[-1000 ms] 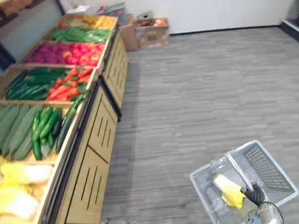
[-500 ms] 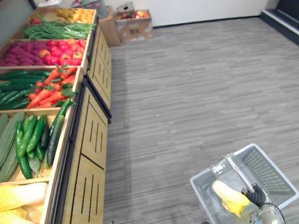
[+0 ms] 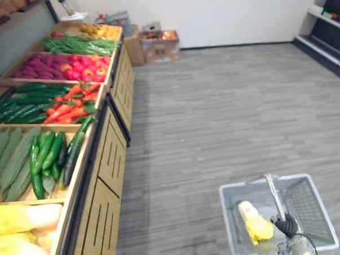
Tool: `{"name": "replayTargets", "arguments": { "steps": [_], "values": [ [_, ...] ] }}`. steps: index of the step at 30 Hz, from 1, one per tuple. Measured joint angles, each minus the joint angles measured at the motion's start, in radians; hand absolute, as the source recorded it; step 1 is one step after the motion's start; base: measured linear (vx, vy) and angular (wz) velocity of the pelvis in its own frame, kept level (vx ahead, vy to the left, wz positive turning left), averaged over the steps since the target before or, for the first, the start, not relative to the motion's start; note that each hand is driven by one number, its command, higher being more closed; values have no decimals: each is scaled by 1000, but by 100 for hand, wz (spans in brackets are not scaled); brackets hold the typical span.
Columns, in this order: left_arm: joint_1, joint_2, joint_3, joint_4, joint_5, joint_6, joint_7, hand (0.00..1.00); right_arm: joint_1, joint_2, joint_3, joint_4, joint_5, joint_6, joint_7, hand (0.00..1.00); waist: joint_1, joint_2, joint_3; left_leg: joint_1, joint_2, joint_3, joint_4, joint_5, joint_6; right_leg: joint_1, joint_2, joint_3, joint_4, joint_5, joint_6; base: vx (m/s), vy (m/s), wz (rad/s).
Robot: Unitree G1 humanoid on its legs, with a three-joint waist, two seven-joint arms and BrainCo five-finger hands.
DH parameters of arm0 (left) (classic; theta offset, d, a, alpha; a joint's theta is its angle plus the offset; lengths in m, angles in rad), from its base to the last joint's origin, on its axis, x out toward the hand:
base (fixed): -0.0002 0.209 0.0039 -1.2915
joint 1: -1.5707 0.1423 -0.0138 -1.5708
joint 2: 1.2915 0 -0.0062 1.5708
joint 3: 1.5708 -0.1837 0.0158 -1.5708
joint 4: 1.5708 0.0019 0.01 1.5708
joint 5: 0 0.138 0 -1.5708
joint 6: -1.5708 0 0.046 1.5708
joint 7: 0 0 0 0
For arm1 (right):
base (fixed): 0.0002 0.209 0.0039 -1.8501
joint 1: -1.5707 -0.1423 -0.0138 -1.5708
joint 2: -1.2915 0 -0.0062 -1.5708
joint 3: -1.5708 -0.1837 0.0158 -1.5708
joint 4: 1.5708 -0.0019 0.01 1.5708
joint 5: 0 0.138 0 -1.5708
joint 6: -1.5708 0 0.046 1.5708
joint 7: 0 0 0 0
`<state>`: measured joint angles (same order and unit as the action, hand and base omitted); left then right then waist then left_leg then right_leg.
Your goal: Pick vegetable in the basket
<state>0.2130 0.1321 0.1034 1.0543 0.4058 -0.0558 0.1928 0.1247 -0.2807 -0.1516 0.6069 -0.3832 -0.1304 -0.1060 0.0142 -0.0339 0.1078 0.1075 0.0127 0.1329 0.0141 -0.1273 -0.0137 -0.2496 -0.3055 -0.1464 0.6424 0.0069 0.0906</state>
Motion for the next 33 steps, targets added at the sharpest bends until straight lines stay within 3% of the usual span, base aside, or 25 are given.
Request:
{"name": "replayTargets", "arguments": {
  "steps": [1, 3, 4, 7, 10, 11, 12, 15, 19, 20, 21, 22, 23, 24, 26, 28, 30, 31, 32, 33],
  "values": [
    [4, 10, 2, -2, 0, 1, 0, 0, -3, 19, 0, -2, 1, 0, -9, 100, -8, 1, 14, 22, 0, -15, 9, -12, 20, -48, 1, 49, 103, 52, 9, 153, 86, 31],
    [8, 23, 1, -11, 0, 3, 0, 0, -5, 36, 0, -3, 1, -4, -16, 100, -14, -14, 18, 36, 8, -37, 33, -36, 41, -77, 27, 58, 129, -32, 10, 142, 44, 29],
    [6, 29, 4, -11, 0, 6, 0, 0, -4, 35, -1, -4, 1, -6, -17, 100, -20, -18, 22, 35, 16, -56, 42, -48, 41, -80, 53, 33, 62, -70, 0, 191, 3, 44],
    [4, 23, 21, -20, 0, 16, -1, 0, -7, 31, -25, -13, 1, -8, -16, 100, -37, -20, 27, 37, 23, -95, 50, -69, 34, -74, 108, 27, -233, -58, 13, 266, -63, 45],
    [-14, 19, 22, -34, 1, 15, -1, 0, -10, 29, -39, -12, 1, -3, -14, 100, -37, -8, 66, 75, 38, -130, 63, -106, -17, -48, 135, 67, -484, -38, 36, 442, -233, 47],
    [-15, 19, 22, -37, 1, 15, -1, 0, -10, 29, -40, -12, 1, -3, -14, 100, -38, -13, 71, 89, 41, -141, 63, -119, -30, -42, 134, 75, -504, -23, 33, 604, -386, 60],
    [-33, 8, 22, -37, 1, 15, -1, 0, -12, 24, -58, -11, 1, 0, -14, 100, -40, 15, 80, 104, 79, -171, 63, -156, -62, -49, 164, 68, -453, 87, 26, 458, -290, 44],
    [-47, -35, 22, -37, 1, 10, -1, 0, -36, 20, -70, -10, 0, 0, -13, 100, -36, 71, 76, 98, 131, -175, 81, -150, -79, -92, 205, 39, -339, -12, -15, 360, -217, 16],
    [-52, -50, 26, -38, -1, 10, 5, 0, -32, 23, -77, -9, 1, -1, -14, 100, -40, 85, 70, -6, 163, -232, 357, -103, -127, -63, 214, -28, -213, -149, -57, 391, -273, 31],
    [-52, -52, 40, -40, -11, 8, 13, 0, -22, 23, -75, -9, 2, -1, -14, 100, -40, 83, 70, -83, 161, -246, 521, -21, -146, -20, 215, -46, -225, -162, -68, 342, -225, 38],
    [-53, -51, 44, -41, -11, 7, 16, 0, -19, 23, -72, -9, 3, -1, -14, 100, -39, 83, 71, -111, 160, -246, 583, 32, -153, 5, 215, -52, -238, -165, -72, 336, -209, 28],
    [-52, -52, 53, -42, -11, 7, 20, 0, -12, 23, -66, -9, 8, -1, -14, 100, -36, 79, 73, -147, 162, -235, 678, 135, -150, 55, 219, -58, -270, -168, -77, 327, -178, 12],
    [-49, -54, 61, -43, -21, 7, 24, 0, -1, 24, -56, -8, 16, -1, -15, 100, -26, 66, 82, -193, 184, -195, 814, 189, -140, 131, 226, -59, -328, -176, -87, 311, -159, 4],
    [-50, -54, 61, -44, -46, 8, 27, 0, 3, 25, -55, -8, 22, -1, -15, 100, -22, 67, 82, -218, 194, -176, 881, 153, -130, 161, 231, -59, -349, -177, -90, 293, -126, -8],
    [-46, -57, 66, -67, -109, 11, 41, 0, 20, 26, -55, -7, 35, -1, -17, 100, -1, 63, 84, -321, 196, -99, 996, 25, -74, 263, 241, -47, -433, -185, -101, 266, -79, -17],
    [-47, -69, 100, -79, -121, 12, 46, 0, 22, 26, -58, 1, 38, 0, -19, 100, 12, 59, 86, -389, 183, -57, 926, -37, -75, 299, 240, -37, -468, -180, -93, 240, 13, -22],
    [-42, -73, 111, -80, -129, 16, 60, 0, 22, 31, -59, 16, 38, 0, -18, 100, 18, 55, 89, -418, 165, -28, 722, -51, -77, 333, 231, -37, -497, -176, -82, 277, 110, -20],
    [-38, -75, 113, -81, -128, 16, 73, 0, 24, 38, -65, 27, 37, 0, -19, 100, 18, 51, 90, -407, 139, -30, 504, -33, -73, 354, 218, -39, -515, -184, -57, 216, 124, -9],
    [-35, -79, 115, -83, -128, 16, 77, 0, 27, 40, -72, 32, 37, 0, -20, 100, 17, 53, 89, -394, 129, -32, 392, -8, -74, 363, 215, -40, -525, -187, -48, 336, 246, -7],
    [-28, -91, 122, -96, -126, 19, 81, 0, 38, 41, -79, 36, 37, 0, -27, 100, 17, 62, 87, -366, 118, -40, 193, 64, -80, 383, 211, -39, -540, -197, -24, 306, 263, -4]
  ]
}}
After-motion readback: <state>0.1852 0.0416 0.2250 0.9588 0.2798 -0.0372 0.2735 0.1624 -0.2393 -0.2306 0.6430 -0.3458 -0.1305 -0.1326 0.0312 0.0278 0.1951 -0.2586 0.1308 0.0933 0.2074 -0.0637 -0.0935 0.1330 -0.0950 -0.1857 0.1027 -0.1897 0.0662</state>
